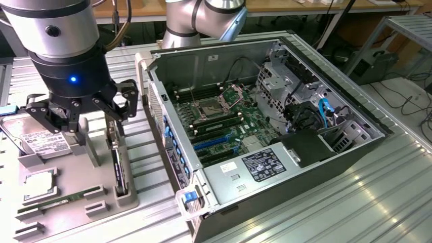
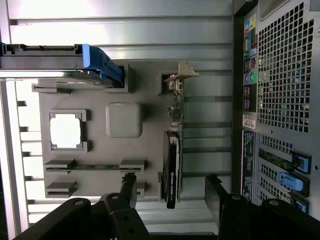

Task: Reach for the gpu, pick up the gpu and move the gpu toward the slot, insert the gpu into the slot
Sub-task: 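Pick up the gpu and move the gpu toward the slot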

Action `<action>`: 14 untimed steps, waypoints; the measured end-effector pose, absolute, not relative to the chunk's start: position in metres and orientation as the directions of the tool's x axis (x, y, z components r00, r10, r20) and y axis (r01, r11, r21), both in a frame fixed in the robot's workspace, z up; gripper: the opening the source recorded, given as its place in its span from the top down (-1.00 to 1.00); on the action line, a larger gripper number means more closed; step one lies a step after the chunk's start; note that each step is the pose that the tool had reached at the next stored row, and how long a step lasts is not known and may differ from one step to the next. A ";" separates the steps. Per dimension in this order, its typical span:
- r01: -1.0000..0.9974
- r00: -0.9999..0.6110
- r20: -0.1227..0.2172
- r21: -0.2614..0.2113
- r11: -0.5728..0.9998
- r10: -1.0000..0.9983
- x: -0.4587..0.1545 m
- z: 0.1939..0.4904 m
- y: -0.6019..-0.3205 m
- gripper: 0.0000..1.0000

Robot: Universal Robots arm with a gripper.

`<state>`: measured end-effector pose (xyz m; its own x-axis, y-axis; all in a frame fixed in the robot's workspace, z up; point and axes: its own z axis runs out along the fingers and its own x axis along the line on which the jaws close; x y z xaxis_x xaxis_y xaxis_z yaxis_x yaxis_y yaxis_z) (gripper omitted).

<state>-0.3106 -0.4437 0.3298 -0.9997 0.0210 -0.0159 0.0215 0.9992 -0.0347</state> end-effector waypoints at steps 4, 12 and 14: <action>0.022 -1.000 -0.016 -0.036 0.999 0.021 -0.308 0.327 -0.444 -0.33; 0.022 -1.000 -0.015 -0.038 0.999 0.021 -0.308 0.318 -0.444 -0.33; 0.022 -1.000 -0.014 -0.038 0.999 0.021 -0.308 0.312 -0.444 -0.33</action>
